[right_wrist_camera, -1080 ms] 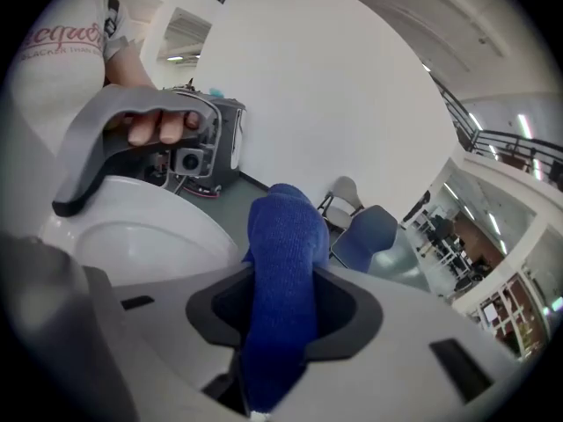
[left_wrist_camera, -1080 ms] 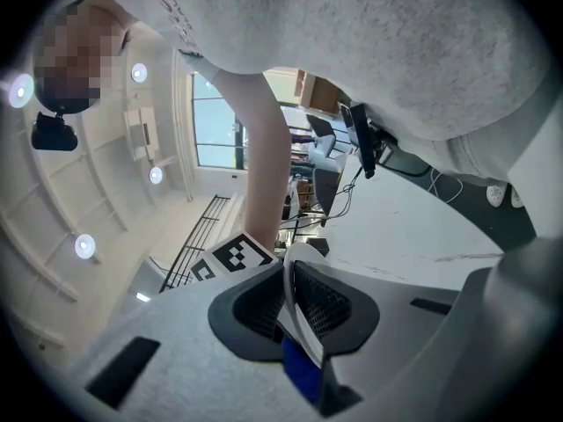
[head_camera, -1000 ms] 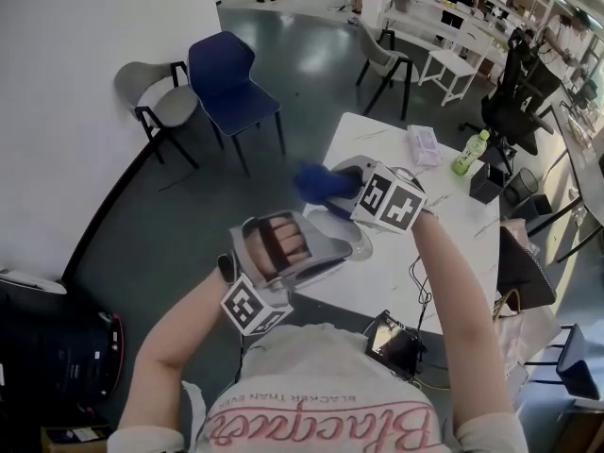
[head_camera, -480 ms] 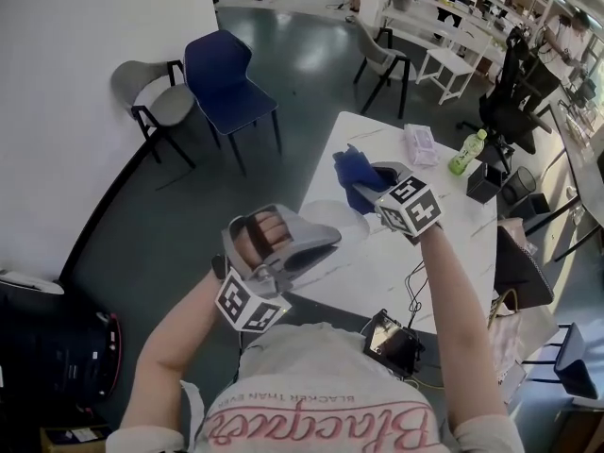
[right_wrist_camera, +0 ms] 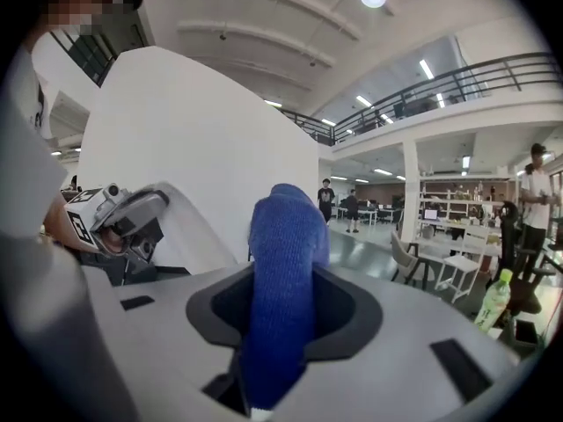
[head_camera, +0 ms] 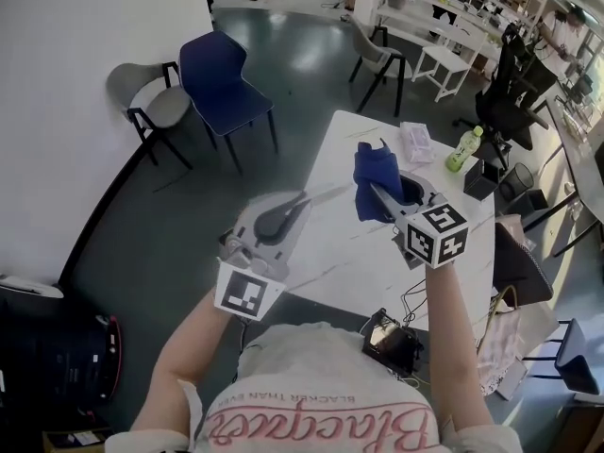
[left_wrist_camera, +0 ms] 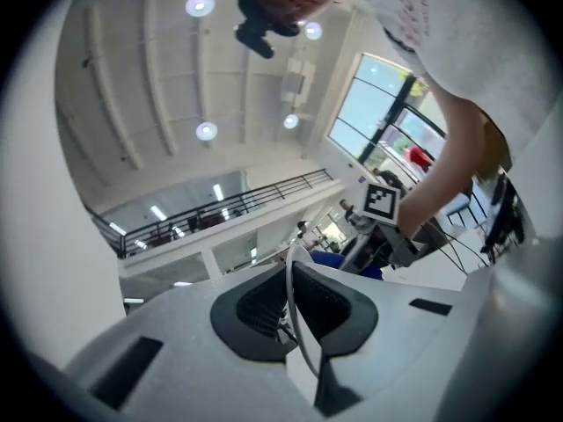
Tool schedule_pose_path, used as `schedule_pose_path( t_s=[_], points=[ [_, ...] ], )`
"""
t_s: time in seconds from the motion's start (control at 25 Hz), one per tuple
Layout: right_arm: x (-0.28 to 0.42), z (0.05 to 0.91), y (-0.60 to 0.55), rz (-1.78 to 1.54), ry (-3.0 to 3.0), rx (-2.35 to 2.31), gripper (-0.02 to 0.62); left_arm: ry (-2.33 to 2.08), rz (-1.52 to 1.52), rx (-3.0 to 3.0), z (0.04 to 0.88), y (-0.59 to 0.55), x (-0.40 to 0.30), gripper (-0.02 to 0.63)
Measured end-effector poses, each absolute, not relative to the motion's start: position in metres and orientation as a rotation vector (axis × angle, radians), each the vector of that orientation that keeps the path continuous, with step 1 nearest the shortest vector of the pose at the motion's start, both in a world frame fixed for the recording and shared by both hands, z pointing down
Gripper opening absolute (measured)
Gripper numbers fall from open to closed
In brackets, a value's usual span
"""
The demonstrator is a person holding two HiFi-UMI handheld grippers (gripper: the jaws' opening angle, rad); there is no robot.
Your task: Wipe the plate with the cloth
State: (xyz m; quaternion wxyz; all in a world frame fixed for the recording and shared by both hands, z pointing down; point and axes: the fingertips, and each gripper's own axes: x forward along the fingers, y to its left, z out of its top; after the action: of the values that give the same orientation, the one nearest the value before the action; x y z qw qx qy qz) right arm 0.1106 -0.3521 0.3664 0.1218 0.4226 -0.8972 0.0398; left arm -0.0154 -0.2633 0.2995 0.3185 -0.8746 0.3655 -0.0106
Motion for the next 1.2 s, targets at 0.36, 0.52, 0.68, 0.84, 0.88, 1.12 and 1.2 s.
schedule_pose_path(
  t_s=[0.36,0.52,0.68,0.84,0.88,1.12,1.2],
  points=[
    [0.100,0.326,-0.313,0.024,-2.608,1.443,0.130,1.422,0.390,-2.680,0.300,-0.300,-0.053,0.020],
    [0.096,0.325,-0.303,0.043,-2.585,1.506,0.129,1.577,0.465,-2.741,0.307,-0.312,-0.063,0.020],
    [0.095,0.327,-0.290,0.050,-2.523,1.583,0.129,1.682,0.477,-2.755,0.314,-0.315,-0.072,0.020],
    [0.096,0.331,-0.287,0.063,-2.497,1.617,0.129,1.693,0.450,-2.719,0.314,-0.312,-0.074,0.020],
    [0.096,0.332,-0.286,0.070,-2.497,1.617,0.127,1.691,0.439,-2.713,0.314,-0.311,-0.073,0.020],
    [0.092,0.333,-0.281,0.062,-2.487,1.624,0.127,1.679,0.385,-2.697,0.313,-0.309,-0.072,0.020],
    [0.091,0.332,-0.281,0.053,-2.482,1.628,0.127,1.675,0.366,-2.693,0.313,-0.308,-0.071,0.020]
  ],
)
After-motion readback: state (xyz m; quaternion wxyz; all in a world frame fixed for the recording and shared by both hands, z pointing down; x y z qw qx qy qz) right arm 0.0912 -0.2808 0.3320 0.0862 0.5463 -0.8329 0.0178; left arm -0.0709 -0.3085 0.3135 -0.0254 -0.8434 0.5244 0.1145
